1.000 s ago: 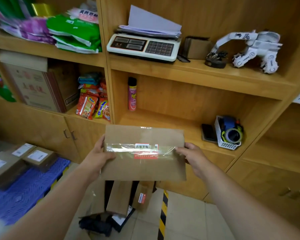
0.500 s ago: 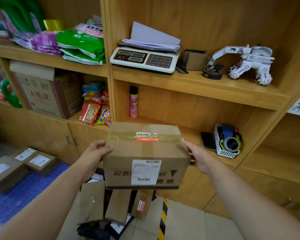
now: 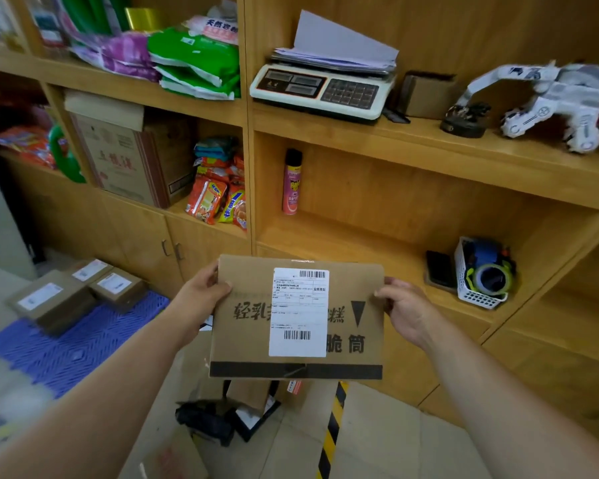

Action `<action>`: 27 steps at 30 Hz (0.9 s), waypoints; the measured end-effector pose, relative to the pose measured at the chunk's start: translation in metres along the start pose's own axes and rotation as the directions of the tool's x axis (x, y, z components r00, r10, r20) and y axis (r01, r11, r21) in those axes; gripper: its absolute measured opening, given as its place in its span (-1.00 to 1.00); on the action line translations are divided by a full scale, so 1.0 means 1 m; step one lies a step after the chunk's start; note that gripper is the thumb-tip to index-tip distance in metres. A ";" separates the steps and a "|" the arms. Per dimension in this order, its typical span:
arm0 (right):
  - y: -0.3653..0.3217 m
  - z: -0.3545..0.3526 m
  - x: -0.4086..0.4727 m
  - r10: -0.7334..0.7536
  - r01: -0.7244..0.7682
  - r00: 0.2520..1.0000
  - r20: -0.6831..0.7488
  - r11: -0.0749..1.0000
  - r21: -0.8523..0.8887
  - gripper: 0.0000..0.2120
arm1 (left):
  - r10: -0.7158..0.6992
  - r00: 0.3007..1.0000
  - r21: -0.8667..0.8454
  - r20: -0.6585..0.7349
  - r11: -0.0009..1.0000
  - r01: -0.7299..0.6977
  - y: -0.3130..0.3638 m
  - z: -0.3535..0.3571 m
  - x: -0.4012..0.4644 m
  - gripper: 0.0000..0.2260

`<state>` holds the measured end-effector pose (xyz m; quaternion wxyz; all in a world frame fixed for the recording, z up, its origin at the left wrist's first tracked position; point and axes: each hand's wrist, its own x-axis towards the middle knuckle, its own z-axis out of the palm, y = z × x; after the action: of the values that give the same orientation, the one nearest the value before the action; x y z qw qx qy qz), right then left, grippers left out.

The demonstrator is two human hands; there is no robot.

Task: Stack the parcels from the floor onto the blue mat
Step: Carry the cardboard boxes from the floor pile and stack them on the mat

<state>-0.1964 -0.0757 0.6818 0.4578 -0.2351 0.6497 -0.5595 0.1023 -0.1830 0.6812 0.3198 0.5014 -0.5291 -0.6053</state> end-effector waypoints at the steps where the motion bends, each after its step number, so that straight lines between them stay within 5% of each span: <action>1: 0.003 0.005 0.000 0.014 -0.014 1.000 -0.022 1.000 -0.015 -0.74 | 0.001 0.999 0.001 -0.037 1.000 -0.001 -0.003 -0.003 -0.002 -0.59; 7: 0.023 0.043 -0.010 0.028 -0.044 0.994 -0.104 0.987 -0.152 -0.80 | -0.039 0.985 0.016 -0.167 0.999 0.042 -0.019 -0.038 -0.025 -0.55; 16: 0.042 0.163 -0.079 0.048 -0.042 0.999 0.012 0.952 -0.302 -0.56 | -0.138 0.925 -0.022 -0.354 0.990 0.139 -0.060 -0.138 -0.084 -0.68; 27: 0.099 0.370 -0.175 0.128 -0.033 0.979 0.159 0.867 -0.496 -0.45 | -0.242 0.880 -0.116 -0.409 0.970 0.213 -0.109 -0.348 -0.192 -0.60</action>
<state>0.2232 -0.0961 0.6636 0.4648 -0.3674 0.7341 -0.3319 0.5033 -0.0929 0.6499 0.3696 0.6675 -0.3644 -0.5339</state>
